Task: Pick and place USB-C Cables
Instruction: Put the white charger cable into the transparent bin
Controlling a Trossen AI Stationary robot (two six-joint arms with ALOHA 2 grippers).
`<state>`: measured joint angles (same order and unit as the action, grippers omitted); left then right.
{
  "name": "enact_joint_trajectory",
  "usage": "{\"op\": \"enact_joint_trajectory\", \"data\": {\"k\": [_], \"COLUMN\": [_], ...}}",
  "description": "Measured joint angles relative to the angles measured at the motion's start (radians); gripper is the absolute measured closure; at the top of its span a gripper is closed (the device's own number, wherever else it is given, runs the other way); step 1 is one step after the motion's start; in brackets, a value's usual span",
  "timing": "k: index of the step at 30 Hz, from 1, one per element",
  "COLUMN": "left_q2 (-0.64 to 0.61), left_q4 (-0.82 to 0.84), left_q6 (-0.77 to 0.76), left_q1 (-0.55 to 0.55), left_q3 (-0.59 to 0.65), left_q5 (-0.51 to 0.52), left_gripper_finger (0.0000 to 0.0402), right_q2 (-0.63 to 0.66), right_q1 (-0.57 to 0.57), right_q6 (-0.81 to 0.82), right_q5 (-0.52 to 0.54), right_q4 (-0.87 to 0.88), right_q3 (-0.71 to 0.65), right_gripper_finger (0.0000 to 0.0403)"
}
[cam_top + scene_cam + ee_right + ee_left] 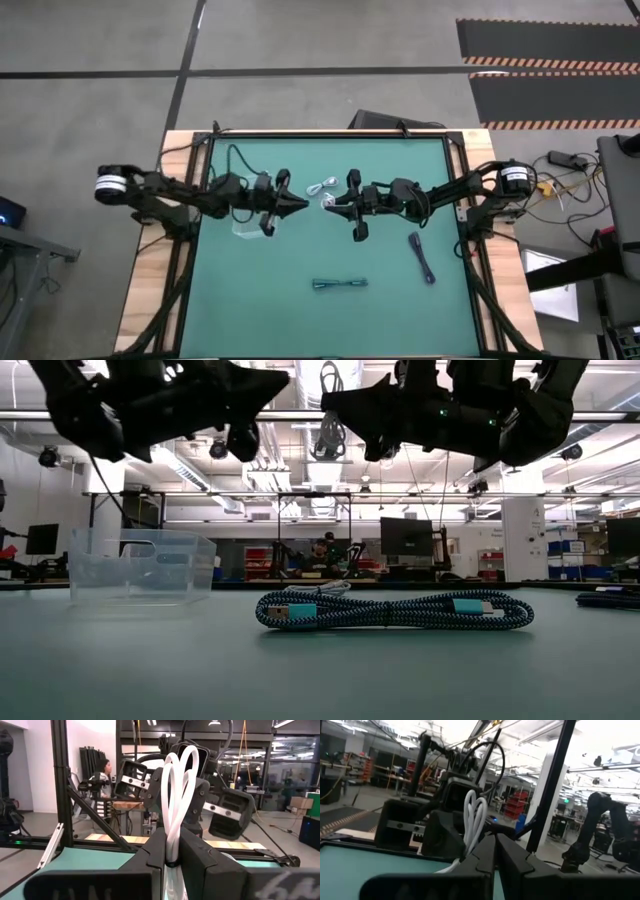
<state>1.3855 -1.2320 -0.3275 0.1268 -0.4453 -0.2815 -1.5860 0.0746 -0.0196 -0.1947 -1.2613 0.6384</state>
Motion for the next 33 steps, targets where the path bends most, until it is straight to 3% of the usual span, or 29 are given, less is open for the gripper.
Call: {"op": "enact_joint_trajectory", "data": {"k": [9, 16, 24, 33], "left_q2": [0.074, 0.091, 0.093, 0.175], "left_q4": [-0.002, 0.005, 0.011, 0.009], "left_q6": [0.023, 0.029, 0.099, 0.105], "left_q1": [-0.001, -0.005, -0.005, -0.010], "left_q3": [-0.073, -0.085, -0.085, -0.133], "left_q5": [0.001, 0.004, 0.118, 0.139], "left_gripper_finger": [0.0396, 0.0325, 0.0228, 0.0213], "right_q2": [0.000, 0.000, 0.000, 0.000], "right_q1": [0.000, 0.003, 0.007, 0.007], "right_q6": [-0.003, -0.003, 0.000, -0.007], "right_q5": [0.002, 0.011, 0.062, 0.092], "right_q4": [0.000, 0.017, 0.038, 0.059], "right_q3": [0.000, 0.000, 0.000, 0.004], "right_gripper_finger": [0.0374, 0.0374, 0.0374, 0.0374]}}
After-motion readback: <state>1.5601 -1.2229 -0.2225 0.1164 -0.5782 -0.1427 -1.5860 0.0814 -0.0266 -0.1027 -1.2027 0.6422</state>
